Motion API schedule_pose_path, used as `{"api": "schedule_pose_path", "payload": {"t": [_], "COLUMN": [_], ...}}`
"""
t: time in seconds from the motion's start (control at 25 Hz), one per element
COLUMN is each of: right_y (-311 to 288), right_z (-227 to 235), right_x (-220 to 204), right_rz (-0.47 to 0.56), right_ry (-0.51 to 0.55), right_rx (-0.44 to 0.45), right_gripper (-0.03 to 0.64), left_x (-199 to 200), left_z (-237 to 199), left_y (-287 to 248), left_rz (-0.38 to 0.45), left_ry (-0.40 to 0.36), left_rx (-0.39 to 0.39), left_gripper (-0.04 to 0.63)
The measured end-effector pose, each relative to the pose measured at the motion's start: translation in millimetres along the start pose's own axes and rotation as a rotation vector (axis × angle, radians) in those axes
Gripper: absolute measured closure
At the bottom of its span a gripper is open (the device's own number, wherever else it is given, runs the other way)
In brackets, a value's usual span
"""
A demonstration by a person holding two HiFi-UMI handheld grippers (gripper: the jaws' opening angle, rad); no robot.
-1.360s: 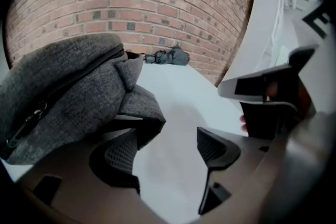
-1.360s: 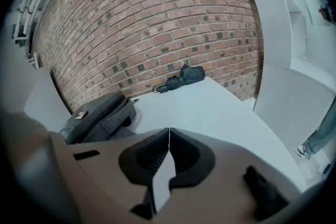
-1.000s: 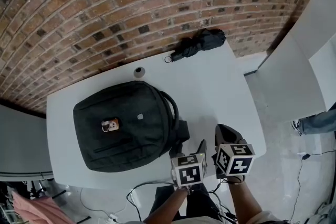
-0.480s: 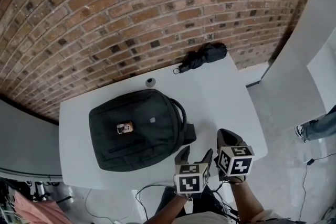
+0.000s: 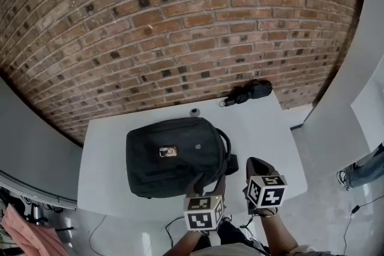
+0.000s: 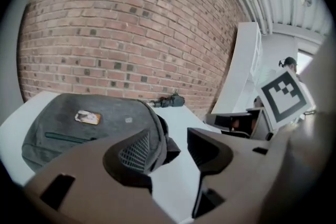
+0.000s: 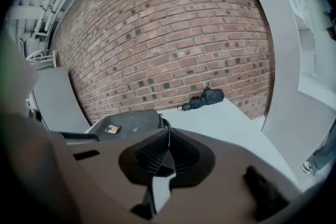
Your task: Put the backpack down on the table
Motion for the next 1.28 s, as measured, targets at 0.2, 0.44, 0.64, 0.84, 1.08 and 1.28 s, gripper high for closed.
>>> {"api": "schedule_pose_path", "payload": {"t": [0.2,0.44,0.64,0.84,1.08,1.28], "right_y": [10.7,28.6,57.3,78.1,74.1,63.9], "right_z": [-39.1,-78.7,-86.5,-96.3,-108.2,-121.6], "right_x": [8.6,9.5,17.0,27.9,38.7,51.5], "right_rz": [0.028,0.049,0.118,0.19,0.216,0.23], "right_ry": [0.017,0.007,-0.008,0.005,0.036,0.075], "right_rx": [0.005,0.0,-0.086,-0.146,-0.137,-0.092], "right_gripper": [0.586,0.586,0.586,0.586,0.586,0.586], "left_x": [27.0,56.3,76.4,81.3,85.2,91.2], "left_z": [-46.3,-116.4,-168.0,-196.7,-211.8,-222.8], "left_y": [50.1,102.3,131.9,149.3,163.0,163.7], "left_rz": [0.096,0.229,0.29,0.305,0.316,0.332], "left_ry": [-0.018,-0.056,-0.075,-0.078,-0.047,-0.025], "left_rx": [0.073,0.169,0.215,0.192,0.248,0.293], "left_gripper": [0.4,0.496,0.574,0.583,0.583,0.583]}}
Point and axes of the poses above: the fingertips, and each gripper's own axes: y backward along the fingers, z to its right, x out of its top, the point moved 1 cm from there along y, backward along the fingers, and after that the axes turned 6 degrees about z, right-handed, at the moved point
